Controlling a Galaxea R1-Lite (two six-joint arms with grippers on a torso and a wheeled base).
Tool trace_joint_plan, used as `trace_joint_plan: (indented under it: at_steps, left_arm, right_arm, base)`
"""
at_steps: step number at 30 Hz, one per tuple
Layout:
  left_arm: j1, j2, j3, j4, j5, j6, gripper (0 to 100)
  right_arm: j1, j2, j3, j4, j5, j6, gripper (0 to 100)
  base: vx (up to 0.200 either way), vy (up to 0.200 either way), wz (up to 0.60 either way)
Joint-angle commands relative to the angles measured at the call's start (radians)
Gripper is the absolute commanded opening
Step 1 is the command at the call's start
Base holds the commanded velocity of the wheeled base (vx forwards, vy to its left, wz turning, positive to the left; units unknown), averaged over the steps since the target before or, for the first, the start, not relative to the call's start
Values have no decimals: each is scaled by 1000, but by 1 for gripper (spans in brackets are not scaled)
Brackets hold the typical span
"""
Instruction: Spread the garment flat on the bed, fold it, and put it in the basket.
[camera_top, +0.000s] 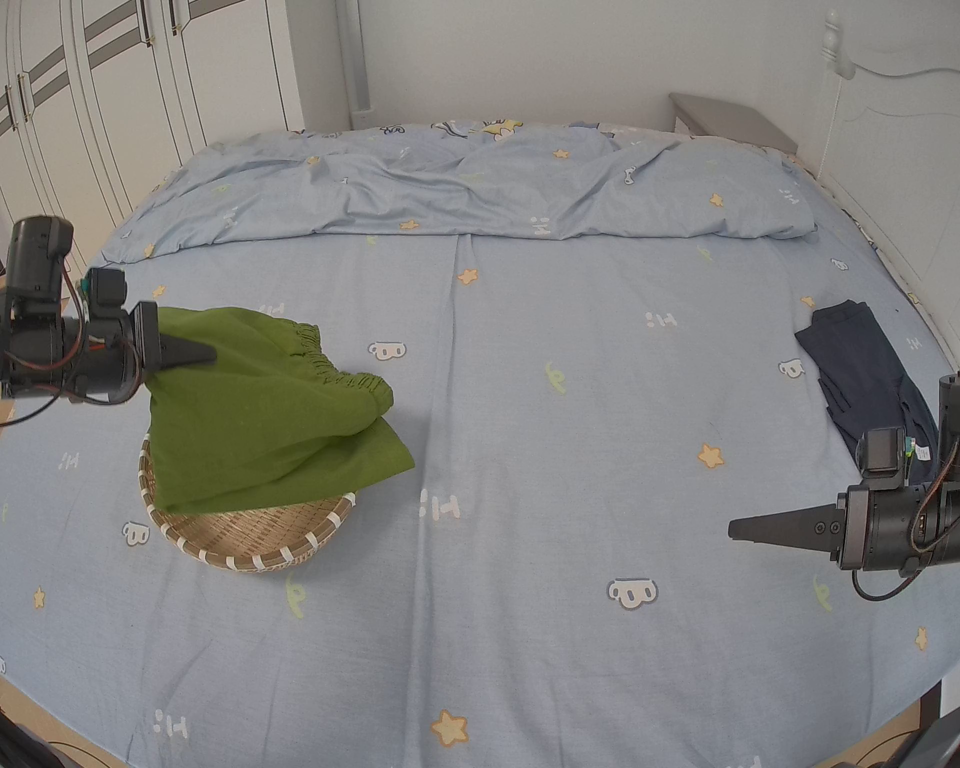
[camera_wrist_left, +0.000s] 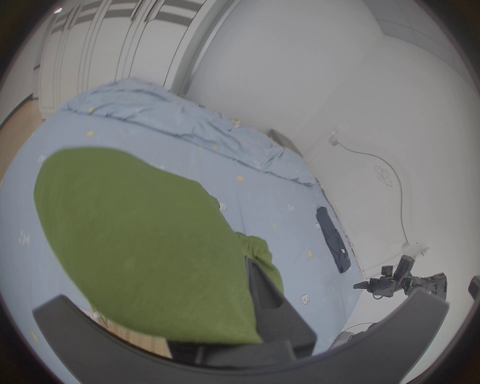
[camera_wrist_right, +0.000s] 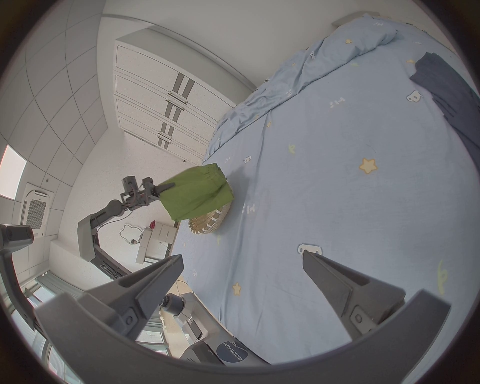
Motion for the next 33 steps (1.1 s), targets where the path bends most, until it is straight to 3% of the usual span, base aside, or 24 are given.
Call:
trace_joint_plan:
  at_steps: [1,8,17,25,33]
  left_arm:
    - [79,85,134,-6,6,6,0]
    - [118,210,143,-4,32,9,0]
    - [44,371,99,32,242,9,0]
    - [3,467,73,34,262,14,0]
    - [-10,416,81,49,262,12,0]
  right_arm:
    - [22,-4,1,2,1,2,100]
    - [48,-4,15,2,1,2,100]
    - [57,1,19,1,1,1,100]
    - [57,3,19,1,1,1,100]
    - [57,4,19,-2,1,1,100]
  base:
    - [0,0,0]
    - [0,0,0]
    - [0,0,0]
    - [0,0,0]
    - [0,0,0]
